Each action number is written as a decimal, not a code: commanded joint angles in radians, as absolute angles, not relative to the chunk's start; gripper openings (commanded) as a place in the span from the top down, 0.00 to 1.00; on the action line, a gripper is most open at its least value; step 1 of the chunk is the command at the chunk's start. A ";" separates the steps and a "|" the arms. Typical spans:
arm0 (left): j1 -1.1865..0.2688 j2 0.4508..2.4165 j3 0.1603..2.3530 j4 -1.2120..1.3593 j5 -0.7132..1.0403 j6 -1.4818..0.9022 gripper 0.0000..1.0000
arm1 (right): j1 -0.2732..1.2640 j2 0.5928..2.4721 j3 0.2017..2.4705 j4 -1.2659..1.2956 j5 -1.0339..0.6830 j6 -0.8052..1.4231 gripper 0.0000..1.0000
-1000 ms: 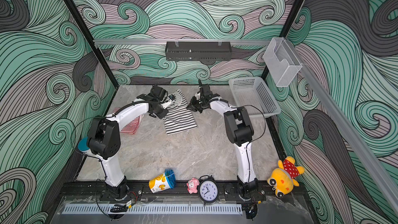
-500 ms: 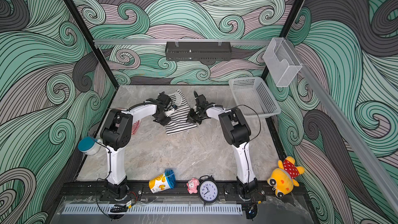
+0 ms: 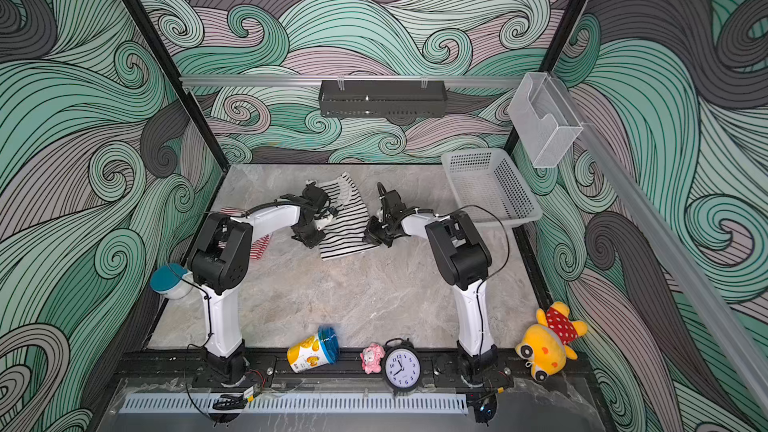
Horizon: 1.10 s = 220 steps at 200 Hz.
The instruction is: Fold and stack the tank tops
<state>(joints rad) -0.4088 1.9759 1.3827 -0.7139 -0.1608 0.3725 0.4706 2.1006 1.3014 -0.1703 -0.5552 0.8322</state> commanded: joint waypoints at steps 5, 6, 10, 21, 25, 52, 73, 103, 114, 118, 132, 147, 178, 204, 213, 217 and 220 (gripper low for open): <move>-0.417 1.821 1.352 -0.708 -0.122 0.345 0.73 | 0.493 2.070 1.237 -0.171 -0.508 0.861 0.96; -0.416 1.817 1.349 -0.708 -0.119 0.345 0.72 | 0.494 2.069 1.235 -0.171 -0.507 0.861 0.96; -0.419 1.801 1.340 -0.707 -0.112 0.344 0.72 | 0.499 2.067 1.228 -0.175 -0.503 0.858 0.96; -0.423 1.761 1.313 -0.700 -0.085 0.342 0.72 | 0.510 2.056 1.205 -0.184 -0.489 0.858 0.96; -0.424 1.747 1.304 -0.702 -0.074 0.343 0.71 | 0.514 2.053 1.196 -0.186 -0.484 0.859 0.96; -0.440 1.662 1.233 -0.701 -0.018 0.340 0.70 | 0.557 2.008 1.117 -0.210 -0.438 0.875 0.96; -0.458 1.597 1.166 -0.696 0.022 0.346 0.68 | 0.590 1.954 1.023 -0.196 -0.411 0.915 0.95; -0.516 1.513 1.053 -0.686 0.055 0.368 0.67 | 0.632 1.853 0.876 -0.160 -0.373 0.978 0.95; -0.549 1.483 1.005 -0.674 0.049 0.378 0.66 | 0.644 1.815 0.828 -0.149 -0.363 1.000 0.95; -0.561 1.472 0.987 -0.669 0.045 0.380 0.66 | 0.650 1.801 0.812 -0.147 -0.360 1.005 0.95; -0.614 1.446 0.936 -0.654 0.037 0.392 0.65 | 0.665 1.752 0.771 -0.160 -0.346 1.013 0.95; -0.680 1.429 0.897 -0.651 0.018 0.398 0.64 | 0.681 1.692 0.761 -0.230 -0.319 0.977 0.93; -0.795 1.383 0.843 -0.621 -0.031 0.418 0.63 | 0.687 1.557 0.788 -0.354 -0.280 0.897 0.80; -0.854 1.382 0.848 -0.611 -0.042 0.431 0.60 | 0.693 1.456 0.808 -0.422 -0.273 0.894 0.62; -0.876 1.396 0.856 -0.608 -0.052 0.428 0.60 | 0.694 1.427 0.806 -0.440 -0.254 0.905 0.61; -0.890 1.402 0.856 -0.604 -0.062 0.427 0.59 | 0.695 1.415 0.802 -0.450 -0.244 0.910 0.60; -0.901 1.407 0.855 -0.600 -0.074 0.429 0.59 | 0.695 1.407 0.796 -0.454 -0.236 0.916 0.60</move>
<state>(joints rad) -0.8478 1.3968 0.8314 -0.6342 -0.0242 0.4118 0.6868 1.4719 0.7872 -0.3511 -0.3092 0.9066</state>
